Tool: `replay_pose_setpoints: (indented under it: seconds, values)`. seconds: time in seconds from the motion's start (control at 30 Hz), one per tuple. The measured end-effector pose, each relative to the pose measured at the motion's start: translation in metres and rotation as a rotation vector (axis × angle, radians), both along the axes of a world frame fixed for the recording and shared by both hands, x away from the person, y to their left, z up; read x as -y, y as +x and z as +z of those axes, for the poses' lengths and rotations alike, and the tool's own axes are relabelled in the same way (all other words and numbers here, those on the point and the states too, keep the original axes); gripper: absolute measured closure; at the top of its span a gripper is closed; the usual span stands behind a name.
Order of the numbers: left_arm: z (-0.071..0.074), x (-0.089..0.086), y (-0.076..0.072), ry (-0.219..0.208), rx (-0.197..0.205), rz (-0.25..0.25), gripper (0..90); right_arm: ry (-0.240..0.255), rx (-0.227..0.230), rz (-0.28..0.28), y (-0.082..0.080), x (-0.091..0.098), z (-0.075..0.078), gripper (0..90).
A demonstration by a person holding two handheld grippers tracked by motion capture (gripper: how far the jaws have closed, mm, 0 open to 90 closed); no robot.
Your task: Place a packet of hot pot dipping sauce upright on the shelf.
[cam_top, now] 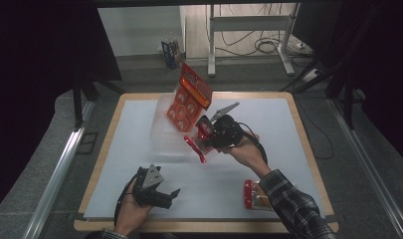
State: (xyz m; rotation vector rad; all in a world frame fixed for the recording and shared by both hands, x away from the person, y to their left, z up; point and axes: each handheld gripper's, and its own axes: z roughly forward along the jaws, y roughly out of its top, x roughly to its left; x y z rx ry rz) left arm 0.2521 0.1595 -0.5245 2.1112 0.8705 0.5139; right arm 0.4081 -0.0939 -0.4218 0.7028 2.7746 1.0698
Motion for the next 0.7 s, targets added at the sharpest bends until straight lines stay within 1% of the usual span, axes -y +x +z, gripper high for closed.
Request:
replay_pose_setpoints:
  seconds: [0.1, 0.17, 0.3, 0.7]
  values:
    - [0.000, 0.000, 0.000, -0.006, 0.001, 0.002, 0.8, -0.012, 0.002, 0.019, 0.002, -0.008, 0.001, 68.5]
    - [0.000, -0.001, 0.000, -0.002, 0.002, 0.003, 0.8, -0.023, 0.004, 0.029, 0.004, -0.014, 0.002, 68.5]
    - [0.000, -0.001, 0.000, 0.000, 0.001, 0.004, 0.8, -0.046, 0.026, 0.041, 0.007, -0.025, 0.003, 68.5]
    - [0.000, -0.001, 0.000, 0.006, -0.001, 0.004, 0.8, -0.055, 0.054, 0.068, 0.017, -0.049, 0.006, 69.1]
